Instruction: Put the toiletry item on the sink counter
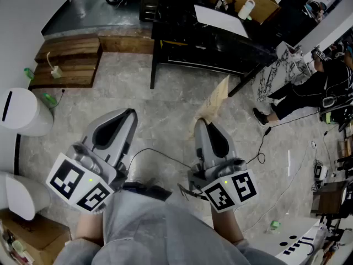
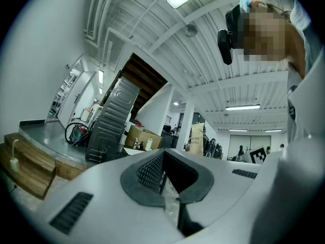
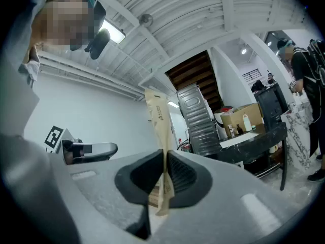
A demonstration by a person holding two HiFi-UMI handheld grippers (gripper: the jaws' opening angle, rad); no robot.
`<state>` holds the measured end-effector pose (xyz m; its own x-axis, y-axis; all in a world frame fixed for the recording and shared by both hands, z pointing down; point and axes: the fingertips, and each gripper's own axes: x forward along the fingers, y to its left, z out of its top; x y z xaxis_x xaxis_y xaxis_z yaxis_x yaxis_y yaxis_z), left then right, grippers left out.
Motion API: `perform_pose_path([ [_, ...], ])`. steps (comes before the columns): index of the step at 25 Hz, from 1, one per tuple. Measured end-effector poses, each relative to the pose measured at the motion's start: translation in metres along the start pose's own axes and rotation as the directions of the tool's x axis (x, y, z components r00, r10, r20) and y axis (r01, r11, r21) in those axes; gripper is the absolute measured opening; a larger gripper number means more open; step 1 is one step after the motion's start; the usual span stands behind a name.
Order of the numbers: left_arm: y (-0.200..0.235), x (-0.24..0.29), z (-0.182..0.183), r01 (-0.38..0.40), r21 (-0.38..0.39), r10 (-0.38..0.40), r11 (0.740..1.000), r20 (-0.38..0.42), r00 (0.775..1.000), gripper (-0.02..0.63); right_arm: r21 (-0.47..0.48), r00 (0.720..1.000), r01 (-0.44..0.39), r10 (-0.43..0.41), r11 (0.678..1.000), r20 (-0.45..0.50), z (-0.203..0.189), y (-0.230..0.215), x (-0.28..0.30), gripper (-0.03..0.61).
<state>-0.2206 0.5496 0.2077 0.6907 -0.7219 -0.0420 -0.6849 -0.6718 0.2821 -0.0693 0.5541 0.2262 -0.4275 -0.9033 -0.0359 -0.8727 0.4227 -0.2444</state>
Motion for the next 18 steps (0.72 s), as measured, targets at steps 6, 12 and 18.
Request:
perform_pose_path([
  [6,-0.009,-0.003,-0.005,-0.007,0.001,0.007,1.000,-0.005,1.000,0.005,0.022,1.000,-0.010,0.010,1.000,-0.006,-0.002,-0.002,-0.008,0.023],
  [12,-0.021,-0.005,-0.014,-0.023,-0.002,0.023,1.000,-0.012,1.000,0.005,0.028,1.000,-0.013,0.013,1.000,-0.015,-0.007,-0.009,-0.021,0.023],
  [18,-0.038,0.002,-0.019,-0.032,-0.007,0.032,0.999,-0.018,0.999,0.005,0.012,0.999,0.015,-0.014,1.000,-0.036,-0.008,-0.025,-0.039,0.023],
])
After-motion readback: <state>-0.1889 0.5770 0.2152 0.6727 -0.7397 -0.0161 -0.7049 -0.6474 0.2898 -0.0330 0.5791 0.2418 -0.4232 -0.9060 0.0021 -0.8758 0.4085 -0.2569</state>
